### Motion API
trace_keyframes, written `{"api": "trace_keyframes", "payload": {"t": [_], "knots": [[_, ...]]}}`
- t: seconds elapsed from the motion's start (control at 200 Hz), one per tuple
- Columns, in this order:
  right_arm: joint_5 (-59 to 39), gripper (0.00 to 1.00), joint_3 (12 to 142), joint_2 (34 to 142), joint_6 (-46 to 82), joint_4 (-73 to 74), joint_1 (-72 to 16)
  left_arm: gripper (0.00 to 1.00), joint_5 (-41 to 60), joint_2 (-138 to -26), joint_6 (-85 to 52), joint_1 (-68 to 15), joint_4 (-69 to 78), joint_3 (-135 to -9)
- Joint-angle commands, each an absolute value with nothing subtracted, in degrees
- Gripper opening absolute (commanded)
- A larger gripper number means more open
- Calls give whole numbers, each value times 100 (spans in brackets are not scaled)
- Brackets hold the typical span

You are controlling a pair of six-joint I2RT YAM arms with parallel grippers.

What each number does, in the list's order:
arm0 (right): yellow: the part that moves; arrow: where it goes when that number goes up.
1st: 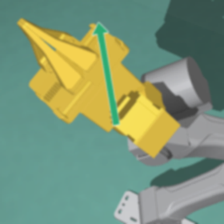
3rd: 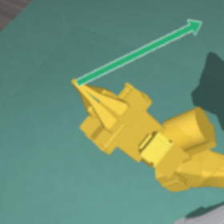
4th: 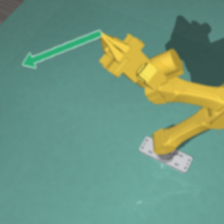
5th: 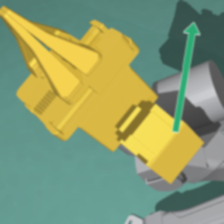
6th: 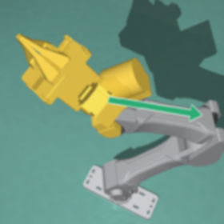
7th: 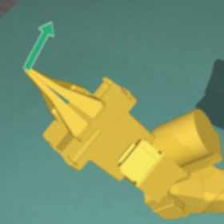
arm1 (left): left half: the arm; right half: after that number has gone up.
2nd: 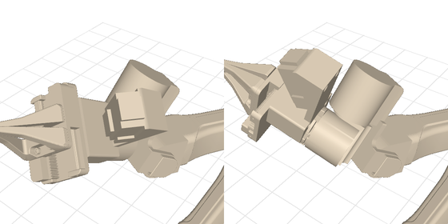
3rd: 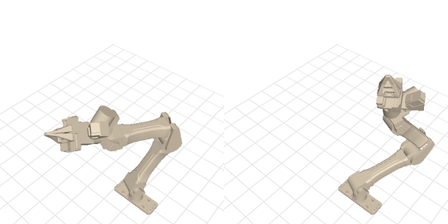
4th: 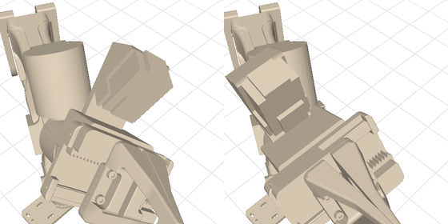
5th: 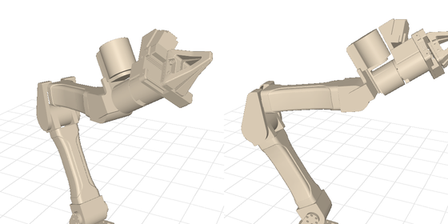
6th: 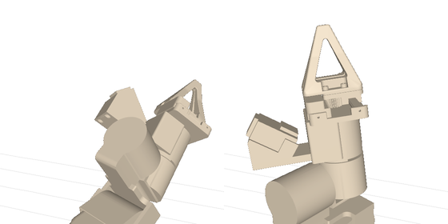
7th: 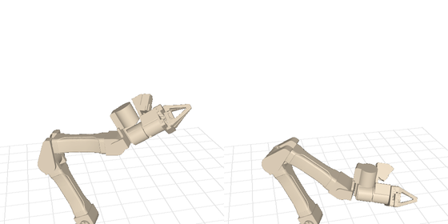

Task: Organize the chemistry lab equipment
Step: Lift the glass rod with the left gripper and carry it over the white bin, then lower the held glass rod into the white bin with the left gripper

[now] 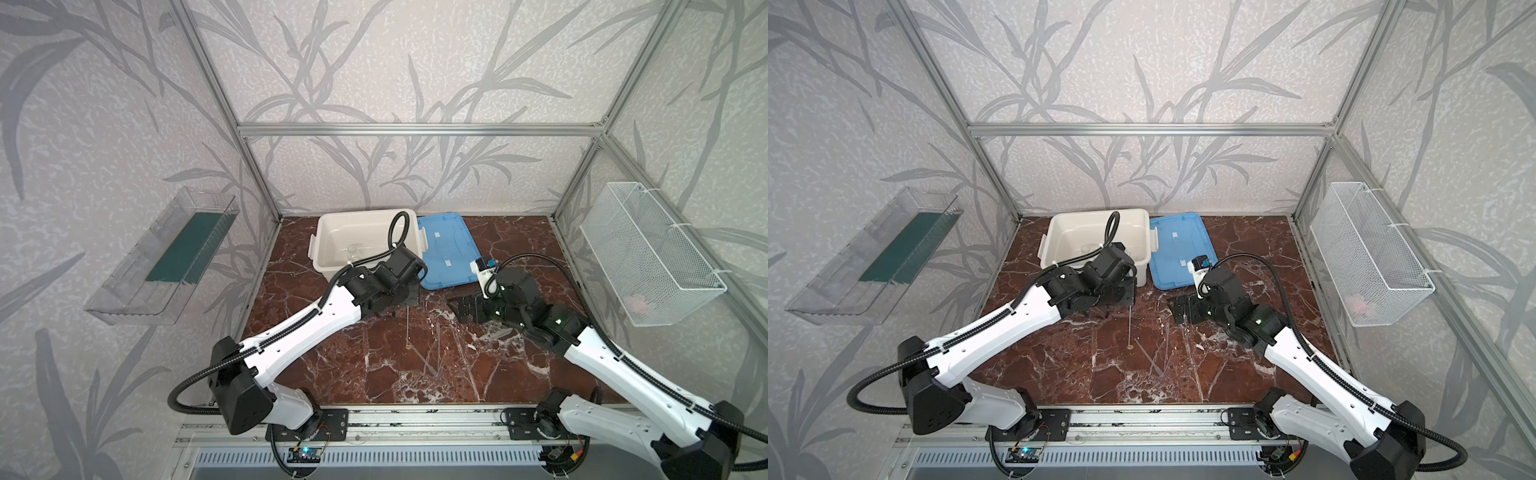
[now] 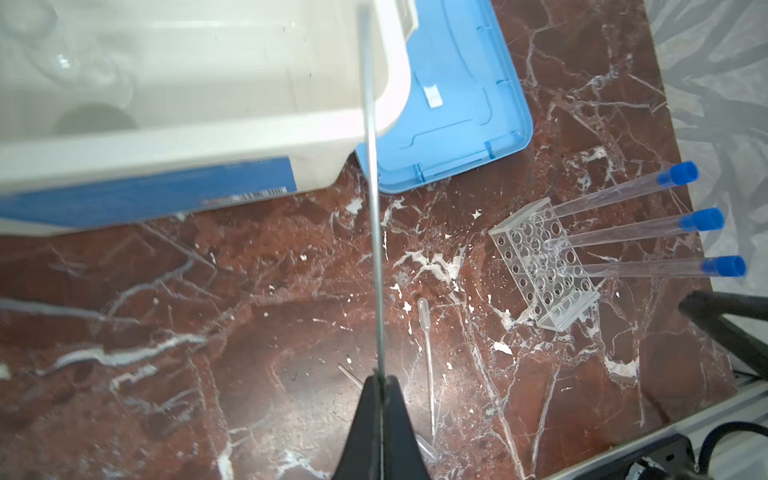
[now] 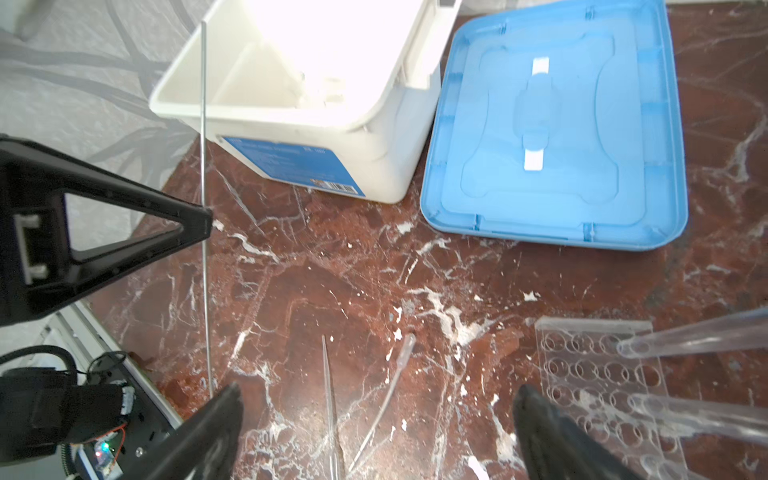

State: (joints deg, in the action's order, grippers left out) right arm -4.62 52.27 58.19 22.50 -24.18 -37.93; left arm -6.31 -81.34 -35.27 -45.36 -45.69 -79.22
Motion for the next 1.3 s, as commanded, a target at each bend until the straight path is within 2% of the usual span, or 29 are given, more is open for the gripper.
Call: {"api": "trace_keyframes", "payload": {"t": [0.0,0.15,0.2,0.3,0.43,0.545,0.665,0.925,1.294], "knots": [[-830,99,5557,5974,2224,-2038,-3671,0,-37,-7868,-1614,-4056,-5009,-8472],[-977,99,6040,6343,2099,-1947,-3633,0,127,-8214,-28,-3476,-5929,-9485],[-1030,99,6191,6471,2074,-1862,-3626,0,-235,-8274,491,-3422,-5940,-9600],[-1161,99,6522,6777,2048,-1745,-3604,0,-186,-8267,1792,-3232,-5454,-9502],[-1387,99,6860,7139,2109,-1625,-3596,0,486,-8777,2326,-2730,-5438,-10195],[-1528,99,7019,7390,2166,-1538,-3587,0,384,-9511,3207,-2563,-5884,-10995],[-1615,99,7078,7547,2233,-1437,-3560,0,828,-10014,3772,-2289,-5964,-11491],[-1756,99,7042,7690,2372,-1207,-3415,0,935,-10709,5306,-2118,-5978,-11681],[-2074,99,7297,8088,2329,-1244,-3280,0,959,-11113,6180,-1980,-5672,-11072]]}}
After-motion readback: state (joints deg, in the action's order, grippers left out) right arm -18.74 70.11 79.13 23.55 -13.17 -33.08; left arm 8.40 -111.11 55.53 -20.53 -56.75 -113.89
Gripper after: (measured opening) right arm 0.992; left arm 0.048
